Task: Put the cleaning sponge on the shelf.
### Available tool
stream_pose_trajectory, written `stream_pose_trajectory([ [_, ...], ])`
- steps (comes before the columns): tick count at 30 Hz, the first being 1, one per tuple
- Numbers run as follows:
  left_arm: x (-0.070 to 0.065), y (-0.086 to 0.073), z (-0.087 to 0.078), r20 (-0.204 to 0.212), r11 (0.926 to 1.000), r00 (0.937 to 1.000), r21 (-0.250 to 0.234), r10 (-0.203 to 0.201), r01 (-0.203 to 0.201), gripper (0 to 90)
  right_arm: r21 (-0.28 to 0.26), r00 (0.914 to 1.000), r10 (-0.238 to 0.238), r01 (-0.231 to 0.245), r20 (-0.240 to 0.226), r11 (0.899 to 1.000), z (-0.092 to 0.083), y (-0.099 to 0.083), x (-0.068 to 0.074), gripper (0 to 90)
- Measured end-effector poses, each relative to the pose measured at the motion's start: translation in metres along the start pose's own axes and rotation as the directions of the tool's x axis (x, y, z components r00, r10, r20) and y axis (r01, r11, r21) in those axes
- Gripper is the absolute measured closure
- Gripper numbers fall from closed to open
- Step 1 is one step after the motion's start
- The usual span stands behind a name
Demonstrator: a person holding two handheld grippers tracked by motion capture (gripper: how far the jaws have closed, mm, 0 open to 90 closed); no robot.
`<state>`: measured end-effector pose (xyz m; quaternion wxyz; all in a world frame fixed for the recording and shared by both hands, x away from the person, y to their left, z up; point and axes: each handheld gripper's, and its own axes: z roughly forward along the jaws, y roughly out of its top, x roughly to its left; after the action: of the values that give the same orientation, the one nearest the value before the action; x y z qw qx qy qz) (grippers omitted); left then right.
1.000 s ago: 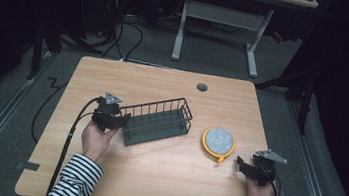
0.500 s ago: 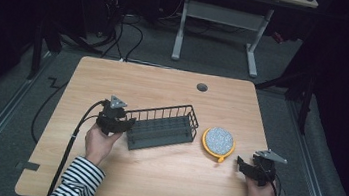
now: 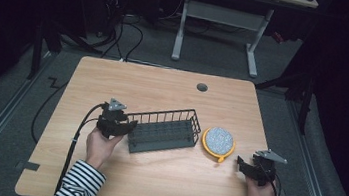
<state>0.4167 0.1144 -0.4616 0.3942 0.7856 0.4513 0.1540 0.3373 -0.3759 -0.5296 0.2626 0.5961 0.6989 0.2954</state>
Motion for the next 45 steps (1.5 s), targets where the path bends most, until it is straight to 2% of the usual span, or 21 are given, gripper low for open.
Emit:
stream_pose_trajectory([
  [6, 0.006, -0.001, -0.004, -0.013, 0.9989, 0.9992, -0.03, -0.037, 0.037, 38.1, 0.0, 1.0, 0.0, 0.0, 0.0, 1.0, 0.0, 0.0, 0.0, 33.8],
  [9, 0.008, 0.0, -0.01, -0.006, 0.9979, 0.999, -0.047, -0.044, 0.044, 35.1, -0.001, 1.0, -0.003, 0.003, 0.0, 1.0, 0.0, 0.0, -0.001, 34.0],
  [15, 0.012, -0.002, -0.025, -0.003, 0.994, 0.9989, -0.099, -0.047, 0.046, 34.3, -0.001, 1.0, -0.002, 0.002, 0.001, 1.0, 0.0, 0.0, -0.001, 34.0],
  [16, 0.017, -0.006, -0.031, -0.006, 0.9906, 0.9983, -0.125, -0.058, 0.057, 34.7, -0.001, 1.0, -0.002, 0.002, 0.001, 1.0, 0.0, 0.0, -0.001, 34.0],
  [17, 0.017, -0.006, -0.031, -0.006, 0.9906, 0.9983, -0.125, -0.058, 0.057, 35.1, -0.001, 1.0, -0.002, 0.002, 0.001, 1.0, 0.0, 0.0, -0.001, 34.0],
  [18, 0.022, -0.012, -0.036, -0.022, 0.9866, 0.9968, -0.147, -0.076, 0.072, 35.5, 0.0, 1.0, 0.0, 0.0, 0.002, 1.0, 0.0, 0.0, 0.0, 34.0],
  [20, 0.028, -0.019, -0.04, -0.038, 0.9843, 0.9946, -0.152, -0.097, 0.09, 35.6, 0.0, 1.0, 0.003, -0.003, 0.002, 1.0, 0.0, 0.0, 0.0, 34.0],
  [23, 0.033, -0.027, -0.042, -0.052, 0.9831, 0.9921, -0.149, -0.114, 0.106, 35.6, 0.0, 1.0, 0.002, -0.002, 0.003, 1.0, 0.0, 0.0, 0.0, 34.0],
  [24, 0.038, -0.037, -0.042, -0.065, 0.983, 0.9891, -0.138, -0.132, 0.122, 35.6, 0.0, 1.0, 0.001, -0.001, 0.002, 1.0, 0.0, 0.0, 0.0, 34.0],
  [27, 0.044, -0.054, -0.04, -0.096, 0.9844, 0.9842, -0.108, -0.149, 0.139, 35.5, -0.001, 1.0, 0.002, -0.002, 0.006, 1.0, 0.001, 0.0, 0.0, 33.9],
  [32, 0.053, -0.079, -0.035, -0.157, 0.986, 0.9739, -0.057, -0.164, 0.157, 35.1, 0.002, 1.0, 0.003, -0.003, 0.002, 1.0, 0.001, 0.001, 0.0, 34.3],
  [38, 0.062, -0.095, -0.027, -0.178, 0.9778, 0.9614, -0.036, -0.21, 0.207, 34.7, 0.0, 0.9997, -0.016, 0.016, -0.018, 1.0, 0.001, 0.001, 0.001, 32.1],
  [42, 0.061, -0.099, -0.021, -0.231, 0.9814, 0.954, -0.025, -0.191, 0.191, 33.9, 0.002, 0.9996, -0.018, 0.018, -0.02, 1.0, 0.001, 0.001, 0.001, 31.7],
  [45, 0.059, -0.101, -0.018, -0.255, 0.9863, 0.9532, -0.015, -0.163, 0.164, 33.2, 0.02, 0.9999, -0.002, 0.002, -0.017, 1.0, -0.001, 0.002, 0.002, 36.2],
])
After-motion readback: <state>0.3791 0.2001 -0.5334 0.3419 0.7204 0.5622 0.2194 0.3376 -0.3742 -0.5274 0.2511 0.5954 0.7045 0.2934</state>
